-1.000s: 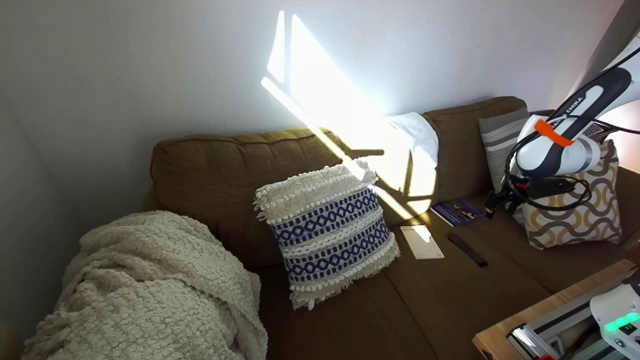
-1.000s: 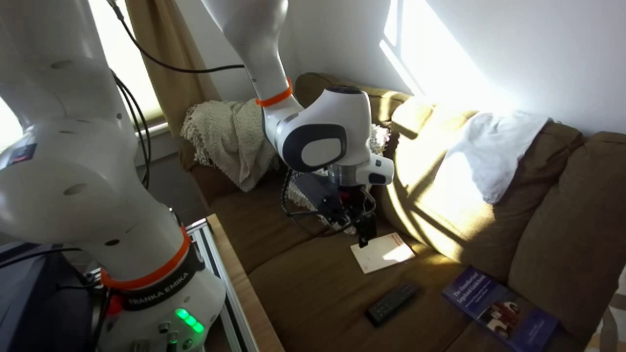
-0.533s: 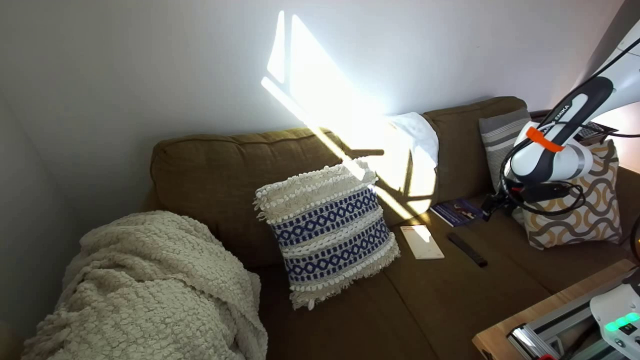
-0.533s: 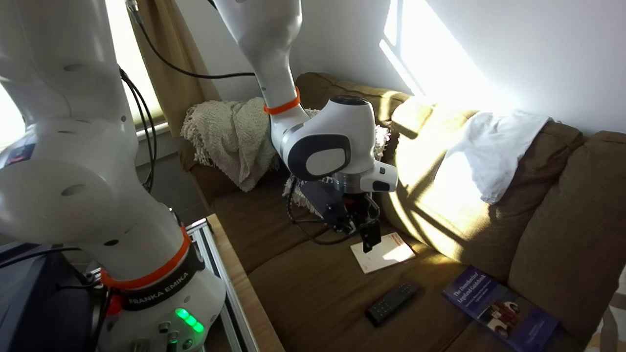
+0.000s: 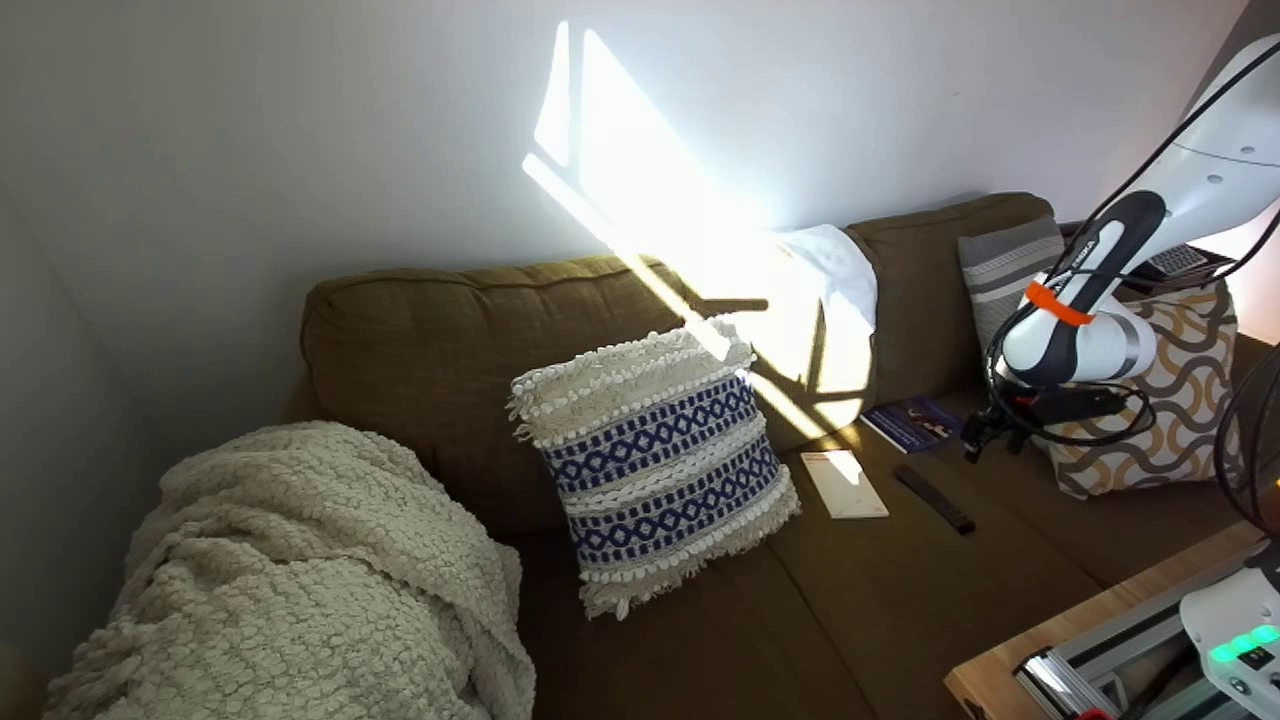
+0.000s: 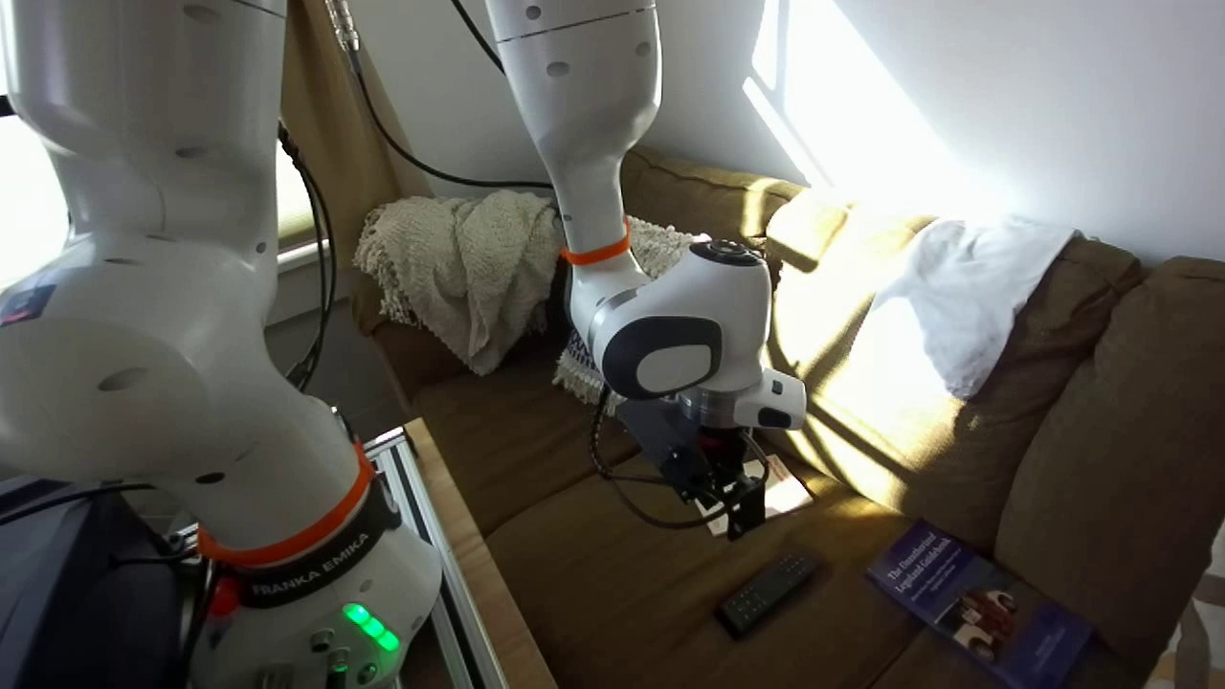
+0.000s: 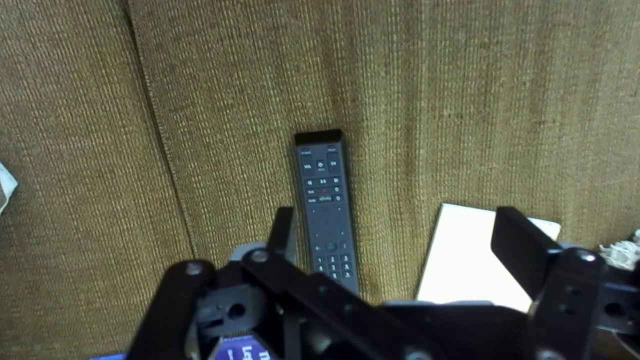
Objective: Turn the black remove making it face the right
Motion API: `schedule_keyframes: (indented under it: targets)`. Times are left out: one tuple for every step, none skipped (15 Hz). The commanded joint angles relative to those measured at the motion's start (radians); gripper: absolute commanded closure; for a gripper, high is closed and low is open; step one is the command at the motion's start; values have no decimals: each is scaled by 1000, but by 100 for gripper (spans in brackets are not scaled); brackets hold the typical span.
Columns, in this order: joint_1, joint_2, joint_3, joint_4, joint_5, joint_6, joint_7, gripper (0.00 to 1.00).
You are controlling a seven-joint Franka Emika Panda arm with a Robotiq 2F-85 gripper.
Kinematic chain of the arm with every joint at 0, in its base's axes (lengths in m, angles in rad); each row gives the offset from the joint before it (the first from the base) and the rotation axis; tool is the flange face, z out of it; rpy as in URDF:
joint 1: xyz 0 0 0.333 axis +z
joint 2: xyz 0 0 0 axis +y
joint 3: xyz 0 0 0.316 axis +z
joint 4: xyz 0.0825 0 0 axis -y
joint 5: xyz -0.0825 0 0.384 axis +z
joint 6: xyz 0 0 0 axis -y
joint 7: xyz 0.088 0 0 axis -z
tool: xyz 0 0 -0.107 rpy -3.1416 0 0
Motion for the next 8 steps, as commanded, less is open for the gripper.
schedule_keyframes:
  targets:
    - [-70,204,5,129,-42,13,-53,0]
    - [-38,249,-31,158,-55,15,-37,0]
    - [-37,279,-40,187,-62,0,-38,0]
    - [-37,315,-45,217,-65,-12,-33,0]
    - [-24,343,-60,242,-65,-26,-19,0]
    - [-39,260,-34,168,-56,-4,-18,0]
    - [-37,292,-41,192,-58,-4,-18,0]
    - [-36,314,-44,210,-59,-4,-17,0]
